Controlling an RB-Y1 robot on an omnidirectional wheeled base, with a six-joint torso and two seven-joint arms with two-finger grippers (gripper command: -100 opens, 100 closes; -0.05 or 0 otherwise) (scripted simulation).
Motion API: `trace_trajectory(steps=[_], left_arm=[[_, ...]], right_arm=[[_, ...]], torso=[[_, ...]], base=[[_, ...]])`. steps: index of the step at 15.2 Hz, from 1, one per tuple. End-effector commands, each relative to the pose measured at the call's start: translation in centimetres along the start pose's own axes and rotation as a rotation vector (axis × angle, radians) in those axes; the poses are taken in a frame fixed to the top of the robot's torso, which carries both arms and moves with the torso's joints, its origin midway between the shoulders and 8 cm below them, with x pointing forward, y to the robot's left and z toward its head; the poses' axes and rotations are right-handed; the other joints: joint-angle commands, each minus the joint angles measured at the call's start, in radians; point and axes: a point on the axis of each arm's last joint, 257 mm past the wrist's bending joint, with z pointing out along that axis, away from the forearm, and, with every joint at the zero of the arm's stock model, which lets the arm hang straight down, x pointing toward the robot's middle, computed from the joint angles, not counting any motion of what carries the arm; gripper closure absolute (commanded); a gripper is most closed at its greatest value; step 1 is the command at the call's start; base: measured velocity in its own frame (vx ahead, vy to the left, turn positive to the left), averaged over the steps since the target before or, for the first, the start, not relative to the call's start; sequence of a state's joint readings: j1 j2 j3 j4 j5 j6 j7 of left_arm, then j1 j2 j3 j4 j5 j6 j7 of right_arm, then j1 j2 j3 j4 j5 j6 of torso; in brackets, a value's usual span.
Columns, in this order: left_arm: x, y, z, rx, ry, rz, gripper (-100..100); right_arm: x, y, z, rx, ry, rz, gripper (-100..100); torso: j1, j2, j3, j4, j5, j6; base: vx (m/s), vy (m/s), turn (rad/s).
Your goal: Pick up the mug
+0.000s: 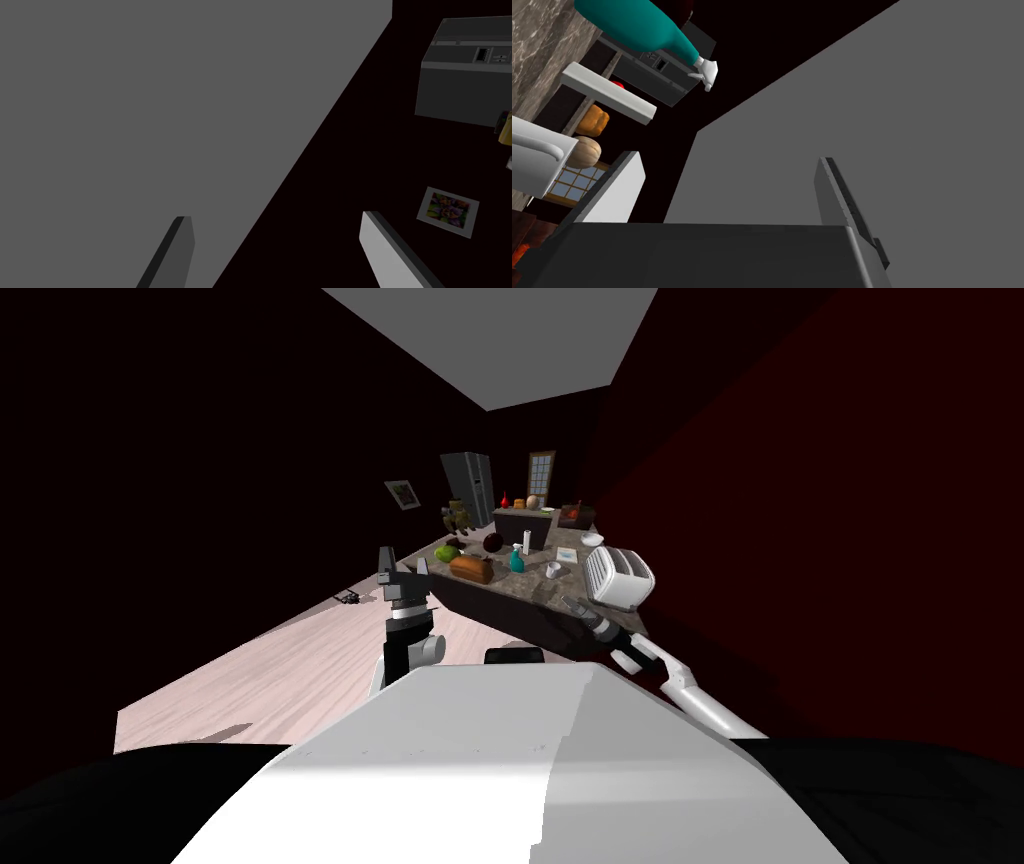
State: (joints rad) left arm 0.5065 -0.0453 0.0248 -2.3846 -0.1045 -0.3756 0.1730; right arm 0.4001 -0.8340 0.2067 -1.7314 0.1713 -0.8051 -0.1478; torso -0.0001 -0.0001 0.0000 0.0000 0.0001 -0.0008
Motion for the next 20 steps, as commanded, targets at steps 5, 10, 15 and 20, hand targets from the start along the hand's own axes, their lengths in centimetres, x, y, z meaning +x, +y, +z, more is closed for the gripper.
trace_trajectory(steps=[5, 10, 15, 20], left_arm=[[0.0, 0.0, 0.0, 0.000, 0.000, 0.000, 0], [0.0, 0.0, 0.0, 0.000, 0.000, 0.000, 0], [0.0, 0.0, 0.0, 0.000, 0.000, 0.000, 0], [0.0, 0.0, 0.0, 0.000, 0.000, 0.000, 0]], right_arm=[[0.5, -2.5, -2.4, 0.069, 0.133, -0.060, -100], [1.0, -5.9, -5.9, 0.160, 0.272, -0.111, -100], [0.3, -7.7, -8.6, 0.225, 0.375, -0.163, -100], [-0.6, -10.4, -13.0, 0.326, 0.506, -0.212, -100]], torso=[[0.000, -0.001, 0.000, 0.000, 0.000, 0.001], [0.000, -0.001, 0.000, 0.000, 0.000, 0.001], [0.000, -0.002, -0.001, 0.000, 0.000, 0.000], [0.000, -0.002, -0.001, 0.000, 0.000, 0.001]], base=[[0.005, 0.011, 0.140], [0.010, 0.011, 0.155], [0.018, 0.009, 0.209], [0.019, 0.008, 0.171]])
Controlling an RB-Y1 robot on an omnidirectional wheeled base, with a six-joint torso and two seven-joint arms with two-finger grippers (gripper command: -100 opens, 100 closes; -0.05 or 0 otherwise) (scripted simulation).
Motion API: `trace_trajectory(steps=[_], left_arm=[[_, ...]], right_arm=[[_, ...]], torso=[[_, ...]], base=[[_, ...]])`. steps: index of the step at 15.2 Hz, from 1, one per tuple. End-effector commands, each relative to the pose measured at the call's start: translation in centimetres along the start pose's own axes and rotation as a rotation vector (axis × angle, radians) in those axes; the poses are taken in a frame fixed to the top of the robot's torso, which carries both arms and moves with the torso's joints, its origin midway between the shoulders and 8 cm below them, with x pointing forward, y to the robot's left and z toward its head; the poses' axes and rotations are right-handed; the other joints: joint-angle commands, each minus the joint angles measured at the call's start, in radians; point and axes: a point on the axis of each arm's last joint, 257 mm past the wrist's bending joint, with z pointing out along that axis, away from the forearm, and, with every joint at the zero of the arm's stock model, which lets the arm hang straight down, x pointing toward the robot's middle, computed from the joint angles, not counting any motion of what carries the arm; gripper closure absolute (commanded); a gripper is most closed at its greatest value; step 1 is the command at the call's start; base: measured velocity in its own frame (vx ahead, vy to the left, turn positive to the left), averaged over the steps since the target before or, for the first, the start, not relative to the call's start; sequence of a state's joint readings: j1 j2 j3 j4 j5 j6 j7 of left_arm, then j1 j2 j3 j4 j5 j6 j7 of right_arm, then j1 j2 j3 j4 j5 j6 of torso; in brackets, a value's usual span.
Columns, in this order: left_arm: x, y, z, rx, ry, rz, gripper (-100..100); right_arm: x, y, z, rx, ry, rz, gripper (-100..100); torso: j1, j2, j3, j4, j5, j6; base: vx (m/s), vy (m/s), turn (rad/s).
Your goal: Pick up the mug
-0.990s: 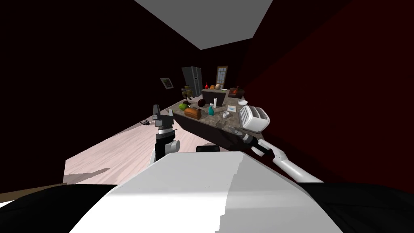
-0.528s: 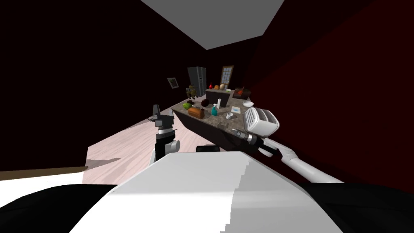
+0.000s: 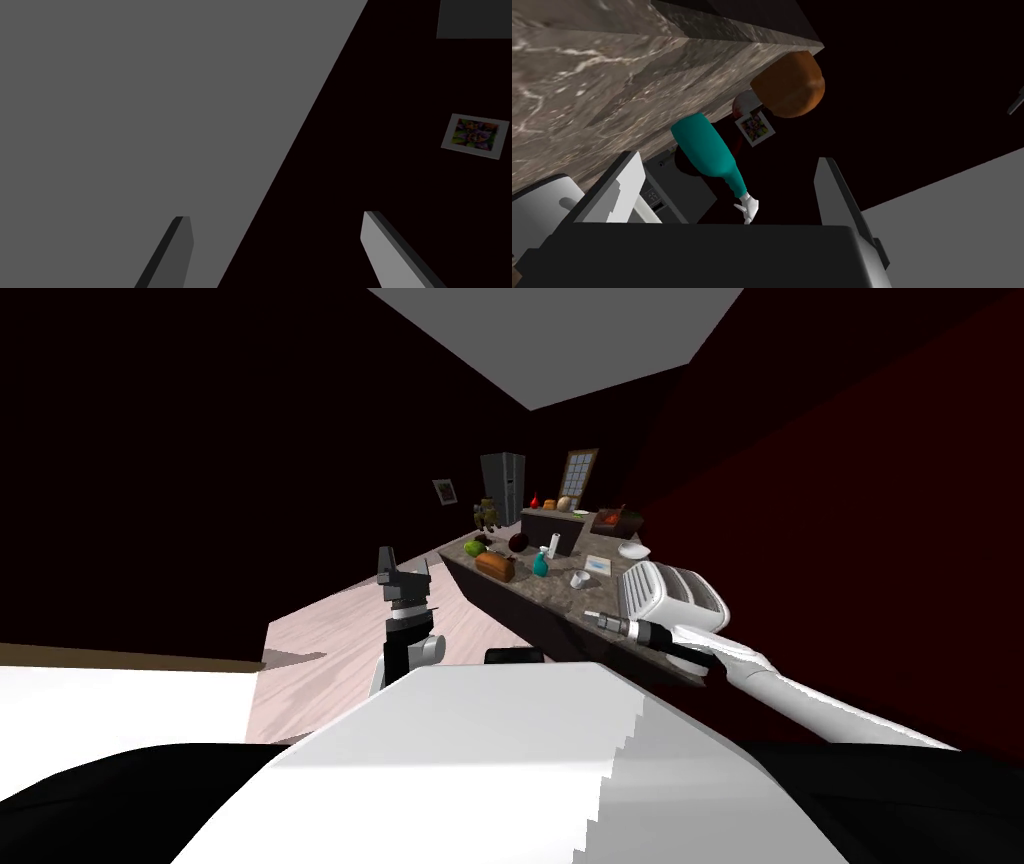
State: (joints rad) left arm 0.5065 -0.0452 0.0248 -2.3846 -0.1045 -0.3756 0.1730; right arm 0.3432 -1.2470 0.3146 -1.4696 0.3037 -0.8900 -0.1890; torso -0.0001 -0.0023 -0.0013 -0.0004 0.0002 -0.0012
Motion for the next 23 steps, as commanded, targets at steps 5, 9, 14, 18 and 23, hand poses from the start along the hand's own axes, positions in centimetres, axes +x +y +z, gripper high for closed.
trace_trajectory(steps=[5, 9, 14, 18, 23], left_arm=[[0.0, 0.0, 0.0, 0.000, 0.000, 0.000, 0], [0.0, 0.0, 0.0, 0.000, 0.000, 0.000, 0], [0.0, 0.0, 0.0, 0.000, 0.000, 0.000, 0], [0.0, 0.0, 0.0, 0.000, 0.000, 0.000, 0], [0.0, 0.0, 0.0, 0.000, 0.000, 0.000, 0]], right_arm=[[0.5, -3.7, -4.4, 0.110, 0.138, -0.060, -100], [1.2, -7.0, -8.7, 0.212, 0.254, -0.088, -100], [0.4, -8.7, -12.2, 0.288, 0.335, -0.125, -100], [0.1, -11.0, -17.5, 0.395, 0.443, -0.147, -100], [-0.6, -12.6, -22.9, 0.502, 0.546, -0.163, -100]], torso=[[0.000, -0.001, 0.000, 0.000, 0.000, 0.000], [0.000, 0.000, 0.000, 0.000, 0.000, 0.001], [0.000, 0.000, 0.000, 0.000, 0.000, 0.000], [0.000, 0.001, 0.001, 0.000, 0.000, 0.001], [0.001, -0.001, -0.001, 0.000, 0.000, 0.000]], base=[[0.030, 0.004, 0.202], [0.030, 0.005, 0.213], [0.019, 0.001, 0.191], [0.014, 0.001, 0.218], [0.035, 0.002, 0.287]])
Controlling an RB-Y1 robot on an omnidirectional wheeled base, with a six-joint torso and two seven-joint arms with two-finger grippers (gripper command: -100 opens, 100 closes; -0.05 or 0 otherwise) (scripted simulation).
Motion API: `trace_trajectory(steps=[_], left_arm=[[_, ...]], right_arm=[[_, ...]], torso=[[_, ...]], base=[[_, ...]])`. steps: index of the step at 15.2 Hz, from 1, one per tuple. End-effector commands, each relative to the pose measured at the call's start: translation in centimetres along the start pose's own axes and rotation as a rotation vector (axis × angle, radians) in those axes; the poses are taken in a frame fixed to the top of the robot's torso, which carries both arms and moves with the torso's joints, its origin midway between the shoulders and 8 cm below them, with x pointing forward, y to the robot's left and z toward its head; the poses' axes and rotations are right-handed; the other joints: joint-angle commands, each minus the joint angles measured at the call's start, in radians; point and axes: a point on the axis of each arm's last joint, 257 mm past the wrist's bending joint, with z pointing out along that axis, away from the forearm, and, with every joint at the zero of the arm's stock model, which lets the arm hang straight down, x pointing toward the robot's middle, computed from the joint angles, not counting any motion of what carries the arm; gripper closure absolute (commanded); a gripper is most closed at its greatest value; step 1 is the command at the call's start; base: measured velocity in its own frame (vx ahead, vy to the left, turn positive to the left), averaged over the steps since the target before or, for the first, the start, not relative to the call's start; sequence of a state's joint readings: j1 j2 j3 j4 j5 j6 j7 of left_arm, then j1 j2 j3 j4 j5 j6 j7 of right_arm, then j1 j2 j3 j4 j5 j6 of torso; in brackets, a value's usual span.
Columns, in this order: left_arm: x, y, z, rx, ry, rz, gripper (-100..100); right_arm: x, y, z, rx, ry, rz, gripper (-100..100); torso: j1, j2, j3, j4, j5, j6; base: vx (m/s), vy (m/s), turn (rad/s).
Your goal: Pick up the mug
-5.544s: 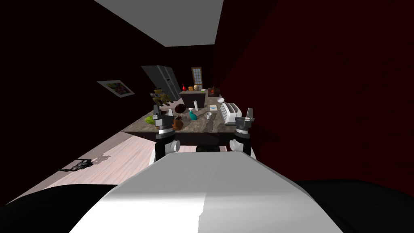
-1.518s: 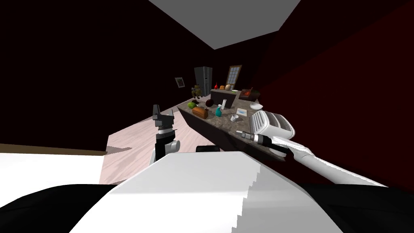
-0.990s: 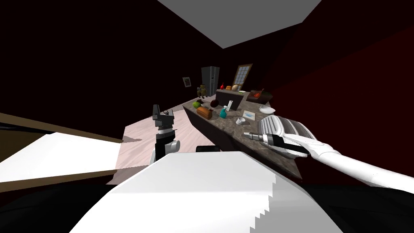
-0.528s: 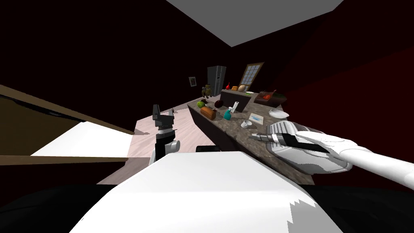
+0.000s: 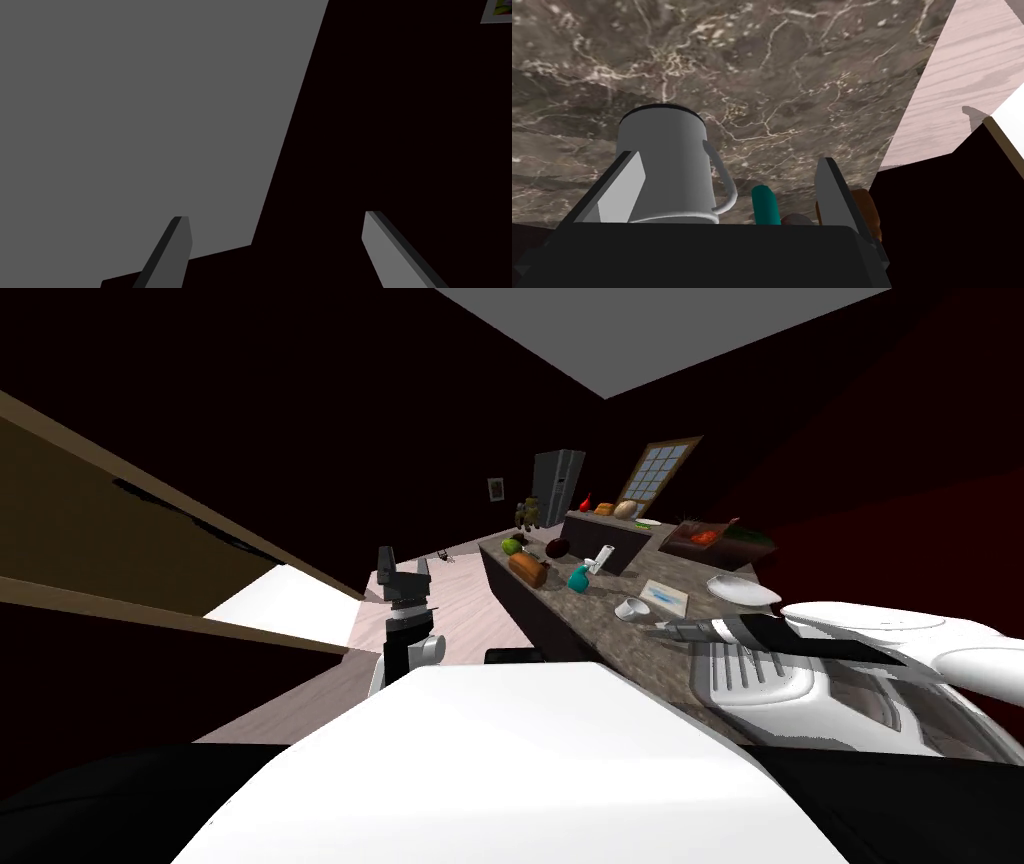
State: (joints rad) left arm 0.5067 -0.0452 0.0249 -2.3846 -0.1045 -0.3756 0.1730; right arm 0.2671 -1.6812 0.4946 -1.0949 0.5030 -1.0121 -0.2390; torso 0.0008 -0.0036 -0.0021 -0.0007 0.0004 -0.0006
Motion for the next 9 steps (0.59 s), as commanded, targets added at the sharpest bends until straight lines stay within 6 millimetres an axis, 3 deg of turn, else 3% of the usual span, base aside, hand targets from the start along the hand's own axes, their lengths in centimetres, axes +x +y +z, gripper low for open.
trace_trajectory(steps=[1, 2, 5, 7, 8, 9], left_arm=[[0.0, 0.0, 0.0, 0.000, 0.000, 0.000, 0], [0.0, 0.0, 0.0, 0.000, 0.000, 0.000, 0], [0.0, 0.0, 0.0, 0.000, 0.000, 0.000, 0], [0.0, 0.0, 0.0, 0.000, 0.000, 0.000, 0], [0.0, 0.0, 0.0, 0.000, 0.000, 0.000, 0], [0.0, 0.0, 0.0, 0.000, 0.000, 0.000, 0]], right_arm=[[1.6, -2.0, -2.4, 0.060, 0.069, -0.002, -100], [1.6, -2.0, -2.4, 0.060, 0.069, -0.002, -100], [4.0, -4.3, -5.3, 0.128, 0.156, 0.007, -100], [4.0, -4.3, -5.3, 0.128, 0.156, 0.007, -100], [5.3, -5.1, -6.5, 0.154, 0.195, 0.015, -100], [5.3, -5.1, -6.5, 0.154, 0.195, 0.015, -100]], torso=[[0.000, 0.000, 0.000, 0.000, 0.000, 0.000], [0.000, 0.000, 0.000, 0.000, 0.000, -0.001], [0.000, -0.001, -0.001, 0.000, 0.000, 0.000], [0.000, 0.000, 0.000, 0.000, 0.000, 0.000], [0.000, 0.002, 0.001, 0.000, 0.000, 0.001], [0.000, 0.001, 0.001, 0.000, 0.000, 0.000]], base=[[0.040, 0.001, 0.309], [0.051, -0.006, 0.288], [0.050, -0.005, 0.274], [0.015, -0.013, 0.138], [0.023, -0.008, 0.230], [0.060, -0.023, 0.242]])
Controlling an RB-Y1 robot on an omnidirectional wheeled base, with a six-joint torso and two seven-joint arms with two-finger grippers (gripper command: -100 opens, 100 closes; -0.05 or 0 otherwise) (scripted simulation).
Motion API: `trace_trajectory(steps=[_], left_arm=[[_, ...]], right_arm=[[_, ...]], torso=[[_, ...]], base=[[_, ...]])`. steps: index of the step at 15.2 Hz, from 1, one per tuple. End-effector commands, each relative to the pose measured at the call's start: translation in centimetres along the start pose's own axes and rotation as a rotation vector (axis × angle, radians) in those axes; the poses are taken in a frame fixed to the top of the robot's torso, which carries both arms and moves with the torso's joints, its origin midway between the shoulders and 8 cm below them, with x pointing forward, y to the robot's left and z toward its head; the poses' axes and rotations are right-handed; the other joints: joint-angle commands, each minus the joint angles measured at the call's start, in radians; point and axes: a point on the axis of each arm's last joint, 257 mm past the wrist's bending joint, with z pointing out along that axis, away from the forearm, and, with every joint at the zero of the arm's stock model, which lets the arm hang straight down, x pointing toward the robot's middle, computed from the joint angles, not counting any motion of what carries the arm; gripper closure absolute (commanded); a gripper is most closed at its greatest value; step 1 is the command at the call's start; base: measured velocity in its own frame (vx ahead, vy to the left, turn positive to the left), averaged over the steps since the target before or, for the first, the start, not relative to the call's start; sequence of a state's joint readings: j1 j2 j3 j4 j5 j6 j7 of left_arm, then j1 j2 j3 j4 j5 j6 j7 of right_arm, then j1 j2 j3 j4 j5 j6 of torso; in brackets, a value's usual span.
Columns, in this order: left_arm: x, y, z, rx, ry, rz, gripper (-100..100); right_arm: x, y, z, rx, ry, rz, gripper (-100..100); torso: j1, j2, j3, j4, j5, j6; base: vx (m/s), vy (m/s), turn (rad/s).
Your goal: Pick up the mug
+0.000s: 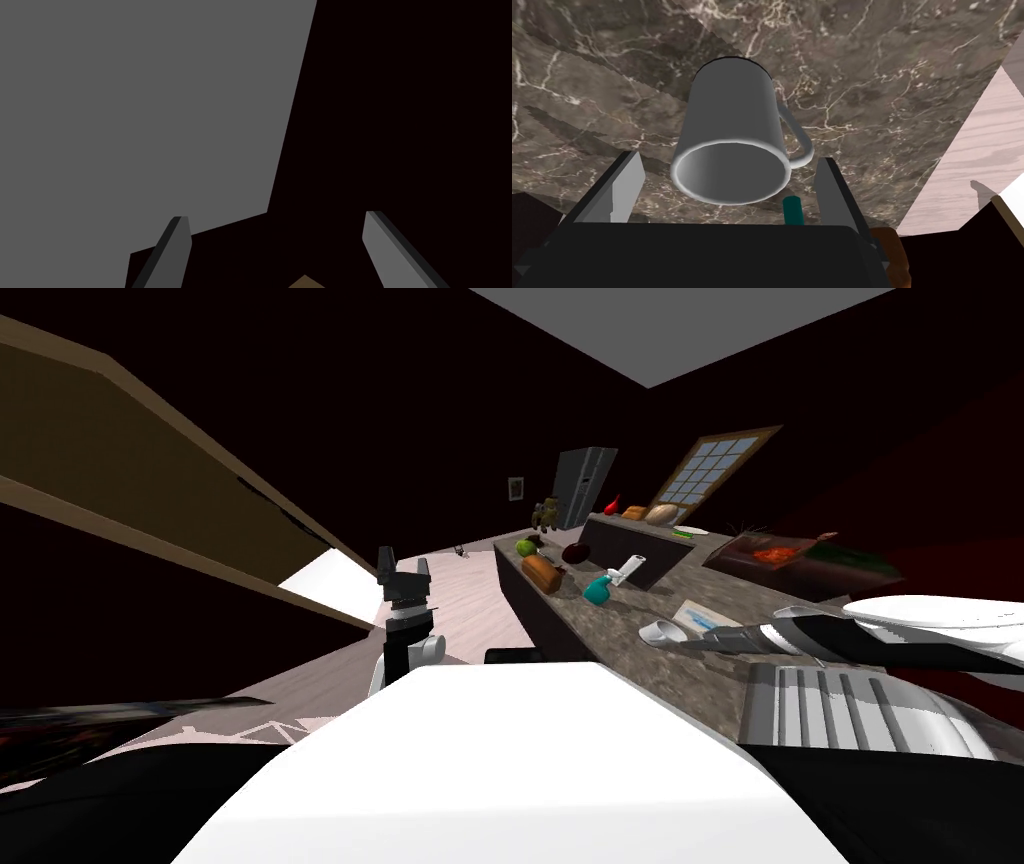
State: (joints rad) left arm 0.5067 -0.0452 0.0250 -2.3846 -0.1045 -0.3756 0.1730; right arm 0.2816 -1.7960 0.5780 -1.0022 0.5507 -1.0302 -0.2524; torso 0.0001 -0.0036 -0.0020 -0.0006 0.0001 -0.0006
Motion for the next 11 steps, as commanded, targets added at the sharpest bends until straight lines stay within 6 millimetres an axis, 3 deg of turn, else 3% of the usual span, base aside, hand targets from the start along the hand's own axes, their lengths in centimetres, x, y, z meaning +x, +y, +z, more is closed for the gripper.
trace_trajectory(steps=[1, 4, 5, 6, 7, 9, 11], left_arm=[[0.0, 0.0, 0.0, 0.000, 0.000, 0.000, 0], [0.0, 0.0, 0.0, 0.000, 0.000, 0.000, 0], [0.0, 0.0, 0.0, 0.000, 0.000, 0.000, 0], [0.0, 0.0, 0.0, 0.000, 0.000, 0.000, 0], [0.0, 0.0, 0.0, 0.000, 0.000, 0.000, 0], [0.0, 0.0, 0.0, 0.000, 0.000, 0.000, 0], [0.0, 0.0, 0.0, 0.000, 0.000, 0.000, 0]], right_arm=[[0.6, -0.5, -0.1, 0.008, 0.015, 0.003, -100], [3.7, -1.7, -1.1, 0.038, 0.089, 0.024, -100], [3.7, -1.7, -1.1, 0.038, 0.089, 0.024, -100], [5.3, -1.9, -1.2, 0.043, 0.124, 0.035, -100], [5.3, -1.9, -1.2, 0.043, 0.124, 0.035, -100], [8.2, -1.8, -0.9, 0.038, 0.183, 0.057, -100], [8.2, -1.8, -0.9, 0.038, 0.183, 0.057, -100]], torso=[[0.000, 0.000, 0.000, 0.000, 0.000, 0.000], [0.000, 0.000, 0.000, 0.000, 0.000, 0.000], [0.000, 0.000, 0.000, 0.000, 0.000, 0.000], [0.000, 0.001, 0.000, 0.000, 0.000, 0.000], [0.000, 0.000, 0.000, 0.000, 0.000, 0.000], [0.000, 0.001, 0.000, 0.000, 0.000, 0.000], [-0.001, -0.001, 0.000, 0.000, -0.001, 0.000]], base=[[-0.004, -0.003, 0.026], [0.044, -0.014, 0.227], [0.025, -0.022, 0.172], [0.032, -0.020, 0.237], [0.046, -0.027, 0.210], [0.033, -0.023, 0.262], [0.044, -0.024, 0.120]])
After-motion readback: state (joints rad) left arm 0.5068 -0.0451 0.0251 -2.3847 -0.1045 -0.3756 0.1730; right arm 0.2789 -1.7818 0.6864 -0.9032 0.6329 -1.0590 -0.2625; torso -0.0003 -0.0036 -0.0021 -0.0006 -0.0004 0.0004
